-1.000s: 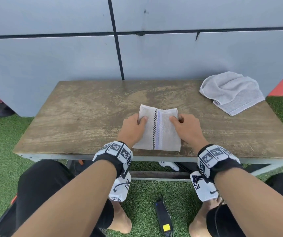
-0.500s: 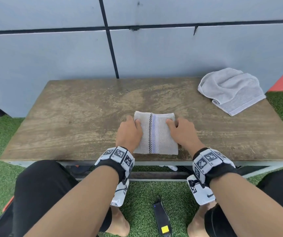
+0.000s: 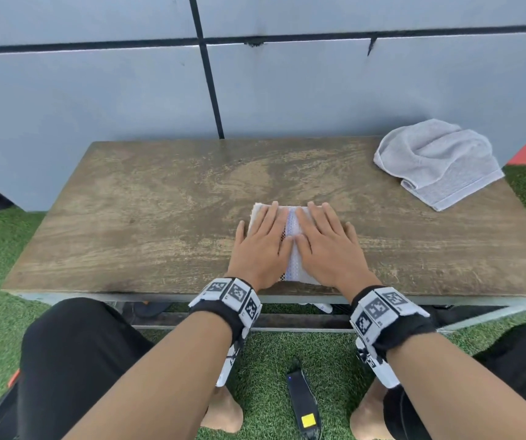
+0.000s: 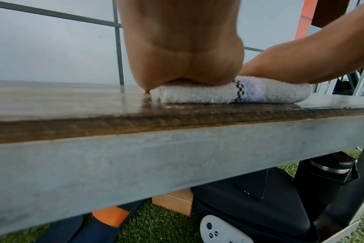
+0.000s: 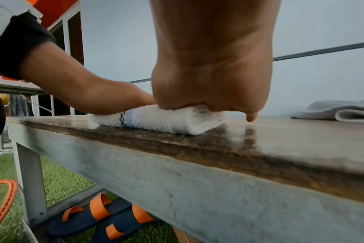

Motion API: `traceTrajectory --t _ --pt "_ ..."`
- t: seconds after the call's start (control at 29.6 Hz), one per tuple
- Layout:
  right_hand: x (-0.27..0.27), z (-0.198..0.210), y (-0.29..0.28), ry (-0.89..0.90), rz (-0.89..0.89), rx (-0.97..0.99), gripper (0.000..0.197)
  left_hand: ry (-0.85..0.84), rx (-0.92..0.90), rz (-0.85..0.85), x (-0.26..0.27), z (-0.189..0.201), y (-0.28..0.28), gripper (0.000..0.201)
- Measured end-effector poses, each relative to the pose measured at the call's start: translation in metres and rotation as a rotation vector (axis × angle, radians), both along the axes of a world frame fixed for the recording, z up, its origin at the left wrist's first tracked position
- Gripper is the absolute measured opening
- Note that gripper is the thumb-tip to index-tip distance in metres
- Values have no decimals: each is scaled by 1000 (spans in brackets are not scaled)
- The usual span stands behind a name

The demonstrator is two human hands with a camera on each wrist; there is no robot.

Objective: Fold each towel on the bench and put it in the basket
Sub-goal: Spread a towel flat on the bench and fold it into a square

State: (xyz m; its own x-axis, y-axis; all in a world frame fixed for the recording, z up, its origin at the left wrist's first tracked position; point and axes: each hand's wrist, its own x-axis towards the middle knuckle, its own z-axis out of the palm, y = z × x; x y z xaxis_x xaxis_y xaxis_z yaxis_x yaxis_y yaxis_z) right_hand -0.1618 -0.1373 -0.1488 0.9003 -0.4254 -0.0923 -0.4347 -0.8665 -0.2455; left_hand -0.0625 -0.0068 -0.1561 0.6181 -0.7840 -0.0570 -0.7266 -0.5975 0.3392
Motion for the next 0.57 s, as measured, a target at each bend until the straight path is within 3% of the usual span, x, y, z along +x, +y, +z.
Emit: traceTrajectory --t 0.17,0.34,0.4,0.47,0.57 --pt "3 11 0 75 -28 -78 63 -79 15 46 5 1 -2 64" --pt "4 42 2 203 -173 -272 68 -243 -56 264 19 22 6 64" --pt "1 46 2 158 -191 -306 62 -215 -116 289 15 27 8 60" --pt "-4 42 4 2 -178 -352 59 -133 -128 296 3 24 8 62" --pt "-10 24 13 -109 -23 -174 57 -19 -83 326 -15 10 5 69"
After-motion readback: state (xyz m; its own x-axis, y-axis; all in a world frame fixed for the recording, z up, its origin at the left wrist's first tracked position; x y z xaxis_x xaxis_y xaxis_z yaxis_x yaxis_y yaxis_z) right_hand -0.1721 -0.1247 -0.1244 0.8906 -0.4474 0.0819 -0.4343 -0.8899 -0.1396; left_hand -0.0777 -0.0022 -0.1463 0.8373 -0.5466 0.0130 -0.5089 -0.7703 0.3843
